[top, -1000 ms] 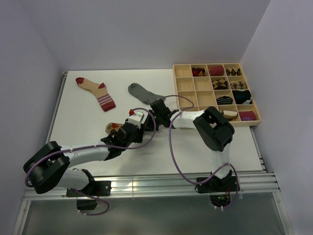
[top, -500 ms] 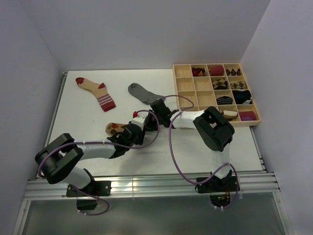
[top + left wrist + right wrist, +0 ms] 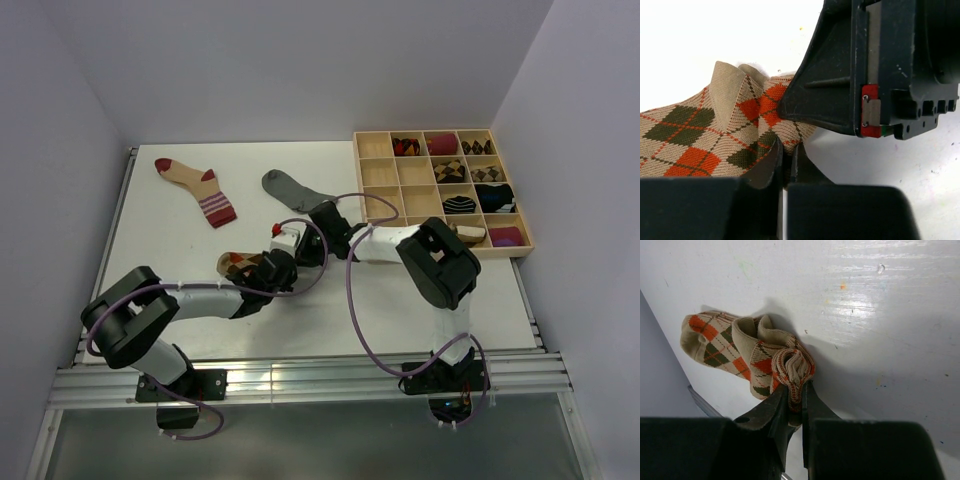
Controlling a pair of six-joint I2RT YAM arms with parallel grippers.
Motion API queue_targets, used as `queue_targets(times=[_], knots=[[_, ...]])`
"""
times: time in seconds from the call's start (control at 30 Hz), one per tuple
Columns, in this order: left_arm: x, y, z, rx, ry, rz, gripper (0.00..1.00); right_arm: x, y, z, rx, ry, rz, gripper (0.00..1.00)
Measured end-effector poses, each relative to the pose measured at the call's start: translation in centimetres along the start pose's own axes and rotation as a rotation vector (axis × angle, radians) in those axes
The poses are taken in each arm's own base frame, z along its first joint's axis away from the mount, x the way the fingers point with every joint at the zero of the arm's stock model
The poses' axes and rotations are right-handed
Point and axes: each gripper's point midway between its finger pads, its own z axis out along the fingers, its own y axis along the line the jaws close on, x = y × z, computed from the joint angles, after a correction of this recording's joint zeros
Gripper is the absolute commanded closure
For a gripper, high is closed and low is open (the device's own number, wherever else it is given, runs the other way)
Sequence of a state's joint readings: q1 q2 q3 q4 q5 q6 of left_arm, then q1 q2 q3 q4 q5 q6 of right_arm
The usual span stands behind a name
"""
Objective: Roll the socks
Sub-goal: Roll the sock at the center of the board.
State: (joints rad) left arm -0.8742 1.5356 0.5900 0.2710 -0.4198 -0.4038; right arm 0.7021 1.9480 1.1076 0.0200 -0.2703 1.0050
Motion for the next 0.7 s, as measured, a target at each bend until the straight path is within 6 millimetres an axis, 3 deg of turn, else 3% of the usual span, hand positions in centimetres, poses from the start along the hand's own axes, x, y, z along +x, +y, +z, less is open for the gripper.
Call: queue_targets(times=[0.03,0.13,0.23,0.37,0.57,0.7], knots=[[0.0,-0.1,0.0,0.001,-0.001,-0.003,0.99,-0.1,0.0,0.0,0.001,-0.002,0.001,1.00],[-0.1,-0.1,0.1,0.001,-0.001,-0.010,0.99,-0.2,0.0,-0.2,0.005,-0.006,0.002,0.85],[-0.2,-0.3,0.0,0.013,-0.001,-0.020,0.99,-0.4,0.1,-0.7,0.011,-0.014,0.001,0.59],[-0.5,0.0,0.0,0.043,0.015,-0.071,0.99,-1.1,1.4,-2.5,-0.014,-0.041,-0.006,0.43],[-1.0,1.4,0.2,0.104,0.066,-0.212,0.99,-3.7,5.1,-6.5,-0.105,-0.167,-0.030,0.29],[-1.0,1.7,0.2,0.162,0.100,-0.319,0.99,-4.6,5.7,-7.7,-0.132,-0.225,-0.027,0.26]])
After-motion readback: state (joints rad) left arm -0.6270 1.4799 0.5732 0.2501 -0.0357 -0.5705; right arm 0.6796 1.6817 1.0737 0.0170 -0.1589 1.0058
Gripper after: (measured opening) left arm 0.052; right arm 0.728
